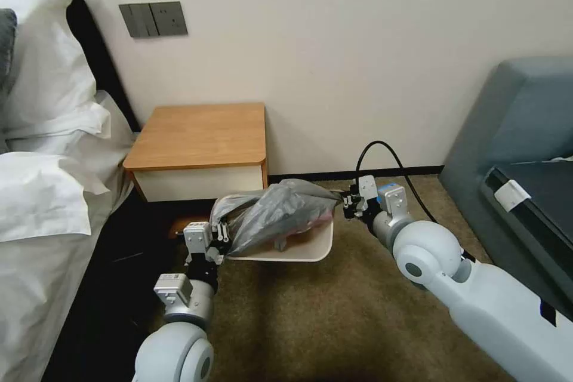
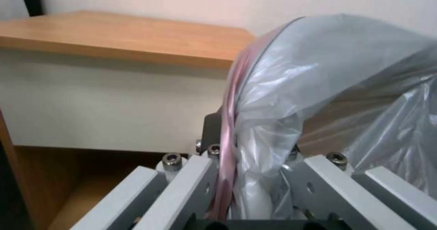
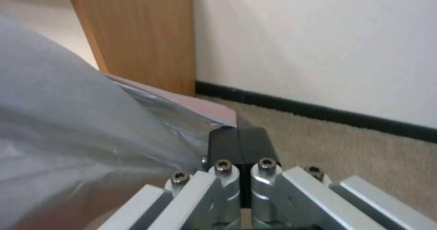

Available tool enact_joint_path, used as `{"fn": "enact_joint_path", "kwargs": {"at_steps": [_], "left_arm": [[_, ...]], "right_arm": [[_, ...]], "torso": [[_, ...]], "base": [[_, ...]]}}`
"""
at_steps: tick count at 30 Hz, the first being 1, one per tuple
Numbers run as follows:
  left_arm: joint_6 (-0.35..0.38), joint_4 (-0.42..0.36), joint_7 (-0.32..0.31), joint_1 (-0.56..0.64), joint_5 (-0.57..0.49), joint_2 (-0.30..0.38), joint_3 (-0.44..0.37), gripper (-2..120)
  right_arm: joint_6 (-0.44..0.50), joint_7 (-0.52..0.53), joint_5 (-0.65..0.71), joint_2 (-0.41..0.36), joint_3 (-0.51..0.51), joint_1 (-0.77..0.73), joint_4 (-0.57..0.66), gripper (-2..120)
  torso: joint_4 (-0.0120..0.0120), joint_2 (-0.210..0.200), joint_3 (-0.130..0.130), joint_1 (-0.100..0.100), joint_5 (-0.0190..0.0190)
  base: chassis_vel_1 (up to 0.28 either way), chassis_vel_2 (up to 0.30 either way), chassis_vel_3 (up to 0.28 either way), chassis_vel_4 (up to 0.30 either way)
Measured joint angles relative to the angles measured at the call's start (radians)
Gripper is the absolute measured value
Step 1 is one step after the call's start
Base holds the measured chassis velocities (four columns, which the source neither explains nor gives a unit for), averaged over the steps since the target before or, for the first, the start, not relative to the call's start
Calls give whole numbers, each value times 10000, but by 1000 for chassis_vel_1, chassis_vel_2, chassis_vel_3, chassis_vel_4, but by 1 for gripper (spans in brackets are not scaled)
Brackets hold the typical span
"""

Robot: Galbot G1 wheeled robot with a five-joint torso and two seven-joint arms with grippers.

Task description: Pick up the garbage bag from the table and place it over the trash can.

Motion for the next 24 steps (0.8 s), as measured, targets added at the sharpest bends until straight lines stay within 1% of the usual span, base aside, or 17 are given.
{"fn": "enact_joint_path", "kwargs": {"at_steps": [5, 8, 24], "left_arm": [[-55, 92, -4, -18, 14, -5, -9, 5], [-60, 126, 2, -56, 15, -22, 2, 5], [-92, 165, 20, -51, 23, -89, -8, 5]], "right_arm": [[32, 33, 208, -73, 263, 153, 445, 0], [30, 47, 445, -244, 507, 202, 793, 0], [-272, 62, 764, -636, 940, -404, 1467, 0]], "torso": [[0, 0, 0, 0, -1], [0, 0, 0, 0, 0], [-1, 0, 0, -1, 1]], "base": [[0, 0, 0, 0], [0, 0, 0, 0], [0, 0, 0, 0]]}}
